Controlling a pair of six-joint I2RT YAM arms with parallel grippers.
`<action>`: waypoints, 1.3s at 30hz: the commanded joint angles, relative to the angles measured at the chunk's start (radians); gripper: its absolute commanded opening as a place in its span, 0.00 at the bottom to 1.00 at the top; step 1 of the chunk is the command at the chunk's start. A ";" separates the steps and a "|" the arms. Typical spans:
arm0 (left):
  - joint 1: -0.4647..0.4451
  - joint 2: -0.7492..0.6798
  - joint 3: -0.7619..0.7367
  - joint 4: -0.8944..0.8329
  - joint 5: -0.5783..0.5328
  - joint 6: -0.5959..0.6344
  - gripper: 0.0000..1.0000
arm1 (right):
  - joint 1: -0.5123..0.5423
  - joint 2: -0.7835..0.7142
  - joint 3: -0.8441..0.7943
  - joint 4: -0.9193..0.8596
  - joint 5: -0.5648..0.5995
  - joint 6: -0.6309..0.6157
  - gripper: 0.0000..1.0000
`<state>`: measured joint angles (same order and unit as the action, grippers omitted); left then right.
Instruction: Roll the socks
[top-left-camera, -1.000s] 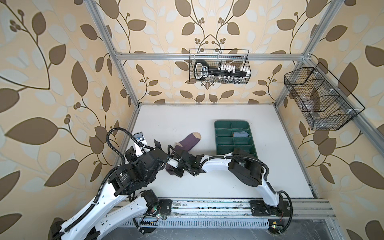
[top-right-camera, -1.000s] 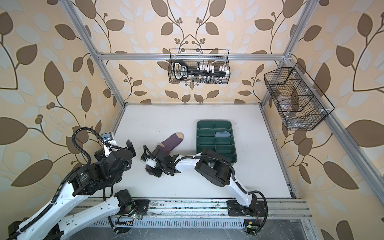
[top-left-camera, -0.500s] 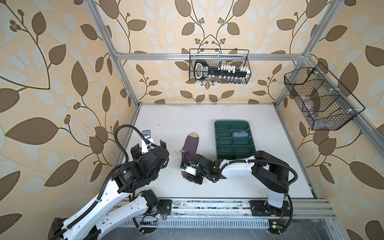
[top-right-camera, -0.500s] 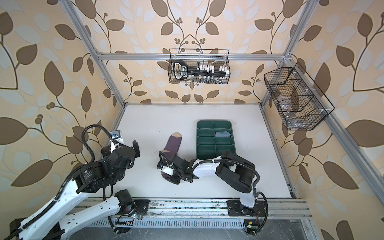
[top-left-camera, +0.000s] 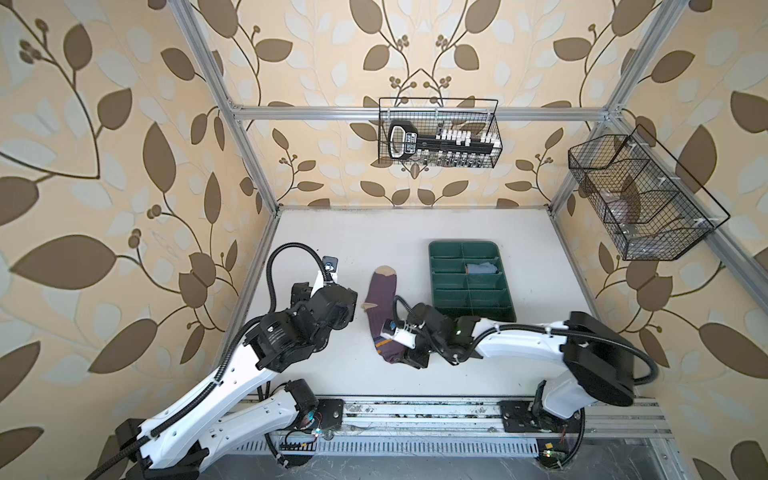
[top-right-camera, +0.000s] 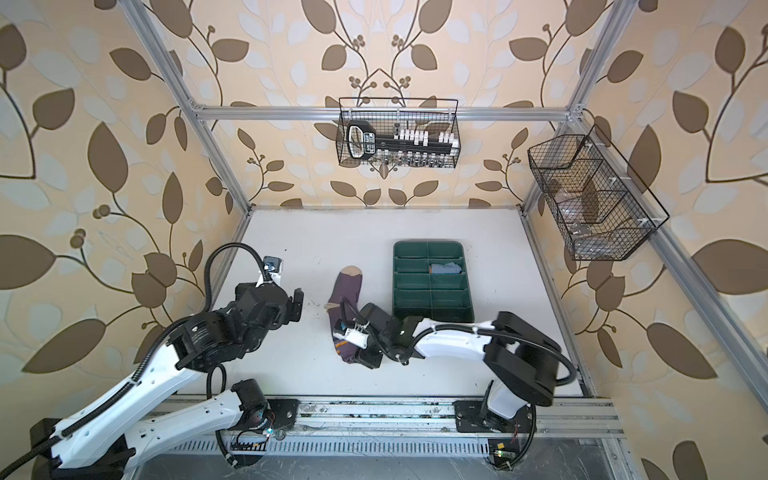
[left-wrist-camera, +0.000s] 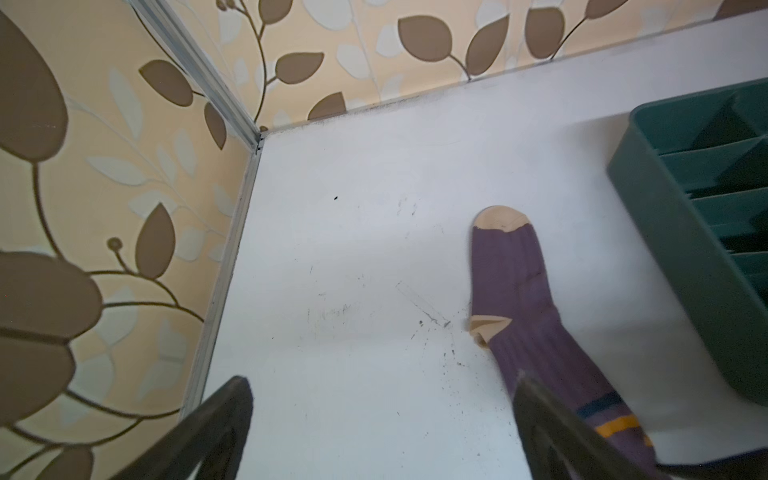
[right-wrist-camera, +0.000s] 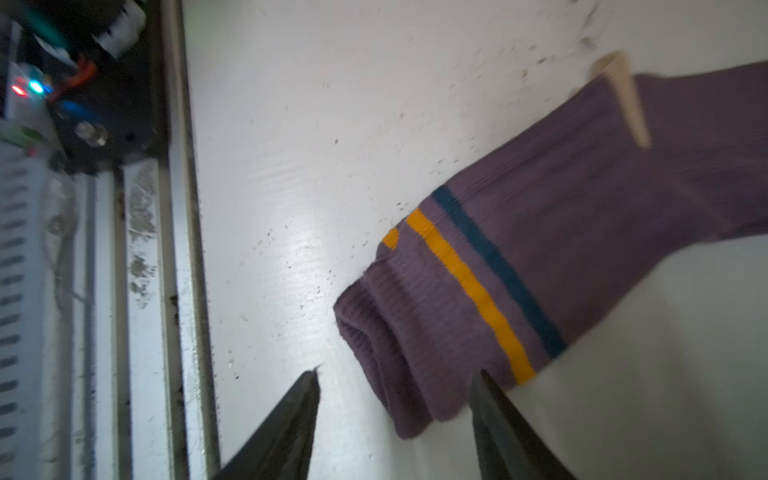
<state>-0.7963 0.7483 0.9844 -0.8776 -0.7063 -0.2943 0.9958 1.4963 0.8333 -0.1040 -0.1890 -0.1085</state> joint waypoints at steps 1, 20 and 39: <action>0.012 -0.080 0.021 0.030 0.015 0.004 0.99 | -0.086 -0.144 -0.023 0.034 -0.113 0.088 0.61; 0.012 -0.311 -0.184 0.261 0.357 0.446 0.97 | 0.218 -0.351 -0.334 0.102 0.250 -0.666 0.48; 0.012 -0.417 -0.178 0.180 0.234 0.457 0.98 | 0.160 0.114 -0.306 0.450 0.360 -0.858 0.53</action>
<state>-0.7902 0.3256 0.7937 -0.7101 -0.4366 0.1562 1.1767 1.5604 0.5163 0.3595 0.1768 -0.9188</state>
